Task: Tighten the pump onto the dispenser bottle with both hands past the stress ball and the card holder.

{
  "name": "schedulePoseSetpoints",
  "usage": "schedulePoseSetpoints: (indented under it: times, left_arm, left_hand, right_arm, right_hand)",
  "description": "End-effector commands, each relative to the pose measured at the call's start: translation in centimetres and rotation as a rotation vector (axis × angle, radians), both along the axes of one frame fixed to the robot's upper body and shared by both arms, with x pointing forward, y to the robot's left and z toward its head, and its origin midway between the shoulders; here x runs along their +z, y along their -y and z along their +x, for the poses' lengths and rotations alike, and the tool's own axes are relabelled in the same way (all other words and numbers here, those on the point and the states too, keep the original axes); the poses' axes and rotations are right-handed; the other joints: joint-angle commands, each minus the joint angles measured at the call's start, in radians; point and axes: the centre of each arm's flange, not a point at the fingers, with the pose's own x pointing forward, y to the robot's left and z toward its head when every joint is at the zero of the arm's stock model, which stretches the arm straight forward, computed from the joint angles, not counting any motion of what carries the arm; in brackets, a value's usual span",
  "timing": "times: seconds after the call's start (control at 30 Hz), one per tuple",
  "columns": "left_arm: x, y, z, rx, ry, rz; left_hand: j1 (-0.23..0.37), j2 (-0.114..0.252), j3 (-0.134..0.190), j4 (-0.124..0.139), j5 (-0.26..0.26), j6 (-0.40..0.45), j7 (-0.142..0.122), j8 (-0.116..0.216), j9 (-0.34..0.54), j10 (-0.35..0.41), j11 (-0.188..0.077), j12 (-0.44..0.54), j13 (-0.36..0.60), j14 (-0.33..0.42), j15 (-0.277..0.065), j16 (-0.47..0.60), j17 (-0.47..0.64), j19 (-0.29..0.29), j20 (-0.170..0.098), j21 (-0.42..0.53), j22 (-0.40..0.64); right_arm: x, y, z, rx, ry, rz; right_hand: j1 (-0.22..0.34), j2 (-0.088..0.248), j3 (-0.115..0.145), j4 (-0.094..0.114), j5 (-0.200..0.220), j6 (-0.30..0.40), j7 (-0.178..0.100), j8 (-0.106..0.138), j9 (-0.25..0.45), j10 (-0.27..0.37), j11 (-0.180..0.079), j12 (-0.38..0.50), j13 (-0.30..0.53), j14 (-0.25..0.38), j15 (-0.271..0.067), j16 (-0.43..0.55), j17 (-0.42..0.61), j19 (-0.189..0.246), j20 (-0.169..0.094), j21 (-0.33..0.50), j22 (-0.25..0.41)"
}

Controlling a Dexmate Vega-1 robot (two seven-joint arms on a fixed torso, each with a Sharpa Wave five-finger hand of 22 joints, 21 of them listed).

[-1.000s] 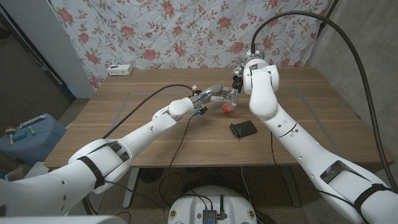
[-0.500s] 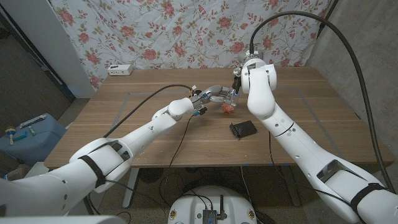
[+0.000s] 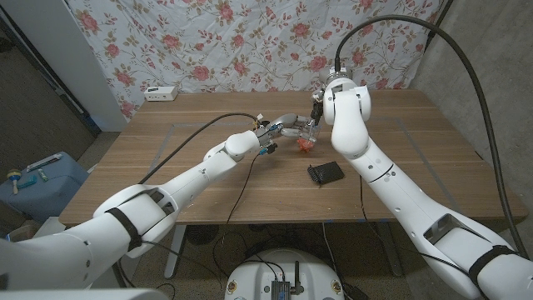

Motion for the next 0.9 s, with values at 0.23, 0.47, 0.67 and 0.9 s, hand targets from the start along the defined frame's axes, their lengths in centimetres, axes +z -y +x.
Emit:
schedulePoseSetpoints:
  times: [0.23,0.47,0.67,0.9]
  left_arm:
    - [-0.1,-0.2,-0.2,0.002,0.002,-0.004]
    - [-0.2,-0.5,-0.4,0.002,0.006,-0.008]
    - [-0.2,-0.7,-0.5,0.004,0.007,-0.011]
    - [-0.3,-0.9,-0.5,0.007,0.002,-0.019]
  left_hand:
    - [-0.049,0.092,0.099,0.093,0.006,0.064,-0.004,0.009,0.003,0.008,0.001,0.006,0.004,0.004,-0.049,0.002,0.001,0.000,-0.060,-0.001,0.003]
    - [-0.049,0.092,0.099,0.093,0.006,0.065,-0.003,0.010,0.003,0.008,0.001,0.006,0.004,0.004,-0.049,0.002,0.001,0.000,-0.060,-0.002,0.003]
    - [-0.049,0.092,0.100,0.093,0.006,0.065,-0.003,0.010,0.003,0.010,0.003,0.007,0.004,0.003,-0.049,0.002,0.001,0.000,-0.061,-0.002,0.003]
    - [-0.049,0.091,0.099,0.093,0.006,0.065,-0.004,0.010,0.003,0.009,-0.001,0.006,0.004,0.004,-0.048,0.002,0.001,0.000,-0.060,-0.001,0.003]
  right_arm:
    - [0.0,0.3,-0.7,0.006,0.034,0.001]
    - [0.2,0.6,-1.5,0.003,0.045,-0.001]
    - [0.3,1.1,-2.4,0.031,0.074,0.002]
    - [0.4,2.1,-3.3,0.090,0.073,0.004]
  right_hand:
    - [-0.124,-0.014,-0.048,0.060,-0.011,-0.078,0.001,-0.037,-0.014,-0.002,0.010,-0.020,0.005,0.009,-0.042,-0.007,0.013,0.010,0.004,0.002,0.004]
    - [-0.174,-0.017,-0.071,0.085,-0.007,-0.164,-0.002,-0.090,-0.011,-0.016,0.021,-0.034,0.007,0.006,-0.031,-0.014,0.012,0.005,0.013,0.000,0.004]
    - [-0.180,-0.022,-0.078,0.085,0.002,-0.242,-0.016,-0.136,-0.007,-0.046,0.025,-0.046,0.009,-0.023,-0.020,-0.031,0.009,-0.019,0.026,-0.006,0.003]
    - [-0.129,-0.034,-0.071,0.048,0.022,-0.370,-0.035,-0.200,0.000,-0.111,0.026,-0.058,0.014,-0.082,-0.003,-0.047,0.004,-0.063,0.044,-0.009,0.002]
